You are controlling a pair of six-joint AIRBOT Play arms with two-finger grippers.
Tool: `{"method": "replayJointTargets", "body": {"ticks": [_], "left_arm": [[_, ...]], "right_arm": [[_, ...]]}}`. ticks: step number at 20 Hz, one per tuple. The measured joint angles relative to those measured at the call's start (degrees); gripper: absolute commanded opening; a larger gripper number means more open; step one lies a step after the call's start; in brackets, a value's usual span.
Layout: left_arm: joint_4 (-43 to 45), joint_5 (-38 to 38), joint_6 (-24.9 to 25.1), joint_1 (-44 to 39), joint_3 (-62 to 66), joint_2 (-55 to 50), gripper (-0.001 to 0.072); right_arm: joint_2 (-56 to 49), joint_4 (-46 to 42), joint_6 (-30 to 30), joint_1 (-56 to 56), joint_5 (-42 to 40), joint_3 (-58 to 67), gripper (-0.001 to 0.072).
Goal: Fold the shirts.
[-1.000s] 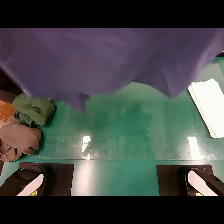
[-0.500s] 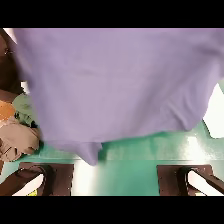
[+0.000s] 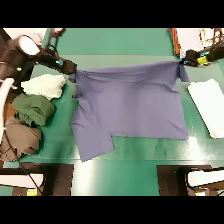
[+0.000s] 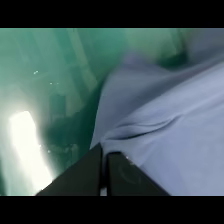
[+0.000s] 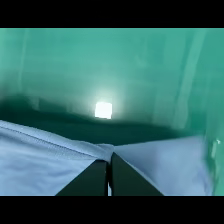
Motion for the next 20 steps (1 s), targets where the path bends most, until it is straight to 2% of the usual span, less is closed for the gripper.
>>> {"method": "replayJointTargets", "body": {"ticks": [1,2,3,4,5,8,11,13,16,20], "left_arm": [[0.0,1.9,-0.02,0.02,-0.28,-1.73,0.0025],[-0.02,3.58,-0.07,0.02,-0.48,-2.95,0.0208],[0.0,5.18,-0.39,0.0,-0.57,-3.8,0.05],[0.24,6.51,-0.85,0.11,-0.57,-4.42,0.0592],[0.28,7.63,-1.57,0.17,-0.59,-4.9,0.0592],[-0.15,8.74,-2.54,0.28,-0.52,-5.07,0.0591],[0.11,5.05,-3.13,2.49,-0.46,-2.56,0.0591],[-0.04,0.31,-3.26,4.96,-0.92,-0.02,0.0386],[-2.93,-6.93,-1.68,8.72,-5.18,4.42,0.0378],[-6.47,-10.73,0.31,11.65,-18.16,10.67,0.0379]], "right_arm": [[-1.66,-0.02,0.02,0.2,-1.09,-0.15,0.0016],[-3.19,-0.09,0.0,0.28,-1.97,-0.33,0.0017],[-4.33,-0.09,0.02,0.33,-2.89,-0.35,0.0063],[-5.18,-0.22,0.07,0.31,-3.85,-0.39,0.0259],[-5.95,-0.37,0.48,0.26,-4.28,-0.46,0.0406],[-6.67,-0.04,0.94,0.31,-4.79,-0.52,0.0407],[-4.76,0.02,0.74,-1.01,-1.4,-0.55,0.0406],[-2.43,0.0,-0.48,-2.49,3.17,-0.96,0.0406],[2.89,1.09,-3.04,-4.81,10.03,-5.38,0.0404],[12.24,6.71,-7.41,-8.24,14.78,-19.19,0.0405]]}}
